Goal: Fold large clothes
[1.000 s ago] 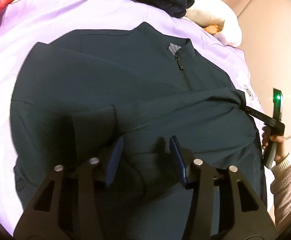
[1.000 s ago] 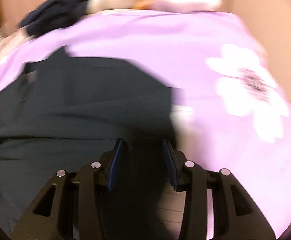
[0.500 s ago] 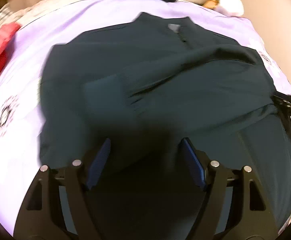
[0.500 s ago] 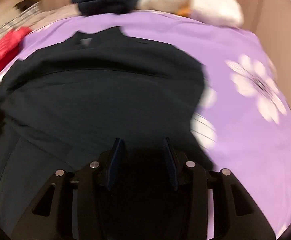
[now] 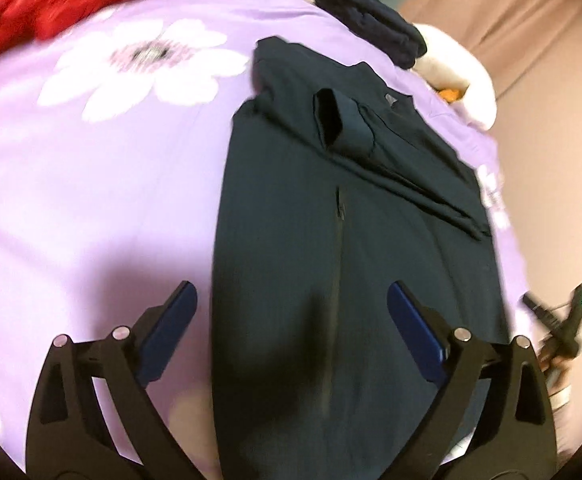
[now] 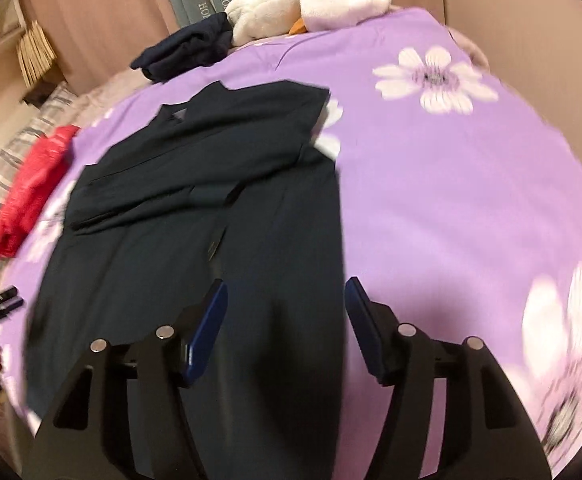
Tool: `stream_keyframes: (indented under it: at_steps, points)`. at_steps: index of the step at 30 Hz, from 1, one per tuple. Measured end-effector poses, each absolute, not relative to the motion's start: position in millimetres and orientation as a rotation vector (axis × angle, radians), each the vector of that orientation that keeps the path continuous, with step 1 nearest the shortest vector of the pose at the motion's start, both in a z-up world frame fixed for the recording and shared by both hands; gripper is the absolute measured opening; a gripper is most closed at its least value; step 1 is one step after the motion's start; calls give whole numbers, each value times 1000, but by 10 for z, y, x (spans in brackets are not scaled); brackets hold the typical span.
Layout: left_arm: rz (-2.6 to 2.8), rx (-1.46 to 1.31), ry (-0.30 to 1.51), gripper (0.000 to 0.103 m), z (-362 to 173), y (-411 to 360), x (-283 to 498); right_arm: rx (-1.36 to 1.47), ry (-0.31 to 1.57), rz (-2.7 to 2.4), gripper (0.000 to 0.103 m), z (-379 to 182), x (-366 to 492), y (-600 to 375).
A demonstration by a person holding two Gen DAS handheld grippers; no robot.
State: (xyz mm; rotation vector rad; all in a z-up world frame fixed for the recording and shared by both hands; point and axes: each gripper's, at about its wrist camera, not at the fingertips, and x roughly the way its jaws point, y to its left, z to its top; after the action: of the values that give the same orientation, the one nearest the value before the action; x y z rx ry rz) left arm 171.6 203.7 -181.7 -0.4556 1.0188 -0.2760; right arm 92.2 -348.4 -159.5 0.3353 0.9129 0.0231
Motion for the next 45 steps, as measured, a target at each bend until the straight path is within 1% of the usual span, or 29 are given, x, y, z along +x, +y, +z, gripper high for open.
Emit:
stream_keyframes:
  at_steps: [3, 12, 19, 28, 31, 37, 45]
  points:
    - [-323, -585, 1050, 97, -1949, 2166, 1398, 388, 936, 42, 62, -1681, 602, -3478]
    - [-430, -718, 1094, 98, -2217, 2211, 943, 555, 1012, 89, 62, -1964, 30, -3551]
    - [-461, -759, 1083, 98, -2268, 2193, 1031, 601, 1024, 149, 62, -2060, 0, -3503]
    - [-564, -870, 1088, 98, -2328, 2042, 1564, 677, 1009, 217, 62, -2114, 461, -3475]
    - [-581, -887, 1089, 98, -2335, 1978, 1631, 719, 1005, 236, 62, -2144, 599, -3505]
    - [-644, -861, 1094, 98, -2317, 1935, 1452, 805, 1001, 314, 63, -2192, 551, -3540]
    - [-701, -886, 1097, 97, -2328, 2014, 1040, 801, 1023, 366, 62, -2162, 52, -3571]
